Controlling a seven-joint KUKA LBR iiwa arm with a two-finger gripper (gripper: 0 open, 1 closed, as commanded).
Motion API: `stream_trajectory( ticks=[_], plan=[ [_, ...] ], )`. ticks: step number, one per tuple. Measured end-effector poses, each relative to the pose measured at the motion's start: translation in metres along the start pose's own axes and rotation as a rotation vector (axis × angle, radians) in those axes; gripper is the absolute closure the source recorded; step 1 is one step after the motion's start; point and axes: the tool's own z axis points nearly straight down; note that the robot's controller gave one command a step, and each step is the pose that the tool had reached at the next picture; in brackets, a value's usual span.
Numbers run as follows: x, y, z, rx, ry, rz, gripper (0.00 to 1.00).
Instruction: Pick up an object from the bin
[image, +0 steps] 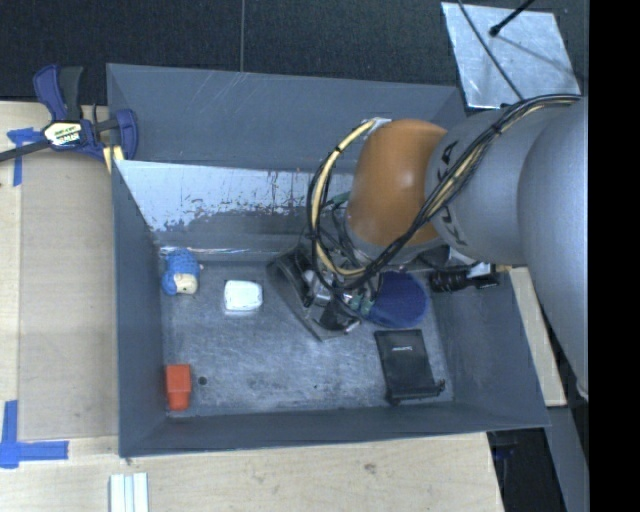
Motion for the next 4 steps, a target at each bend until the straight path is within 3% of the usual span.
stream_trajectory(
  ticks=[1,2,3,4],
  plan=[
    [-0.004,0.005,-0.058,0.001,-0.005,0.132,1.0],
    [0.047,0.001,-0.1,0.002,0.0,0.118,1.0],
    [0.053,0.025,-0.035,0.006,0.006,0.059,1.0],
    [0.084,-0.008,0.009,0.009,0.008,0.105,1.0]
  ],
)
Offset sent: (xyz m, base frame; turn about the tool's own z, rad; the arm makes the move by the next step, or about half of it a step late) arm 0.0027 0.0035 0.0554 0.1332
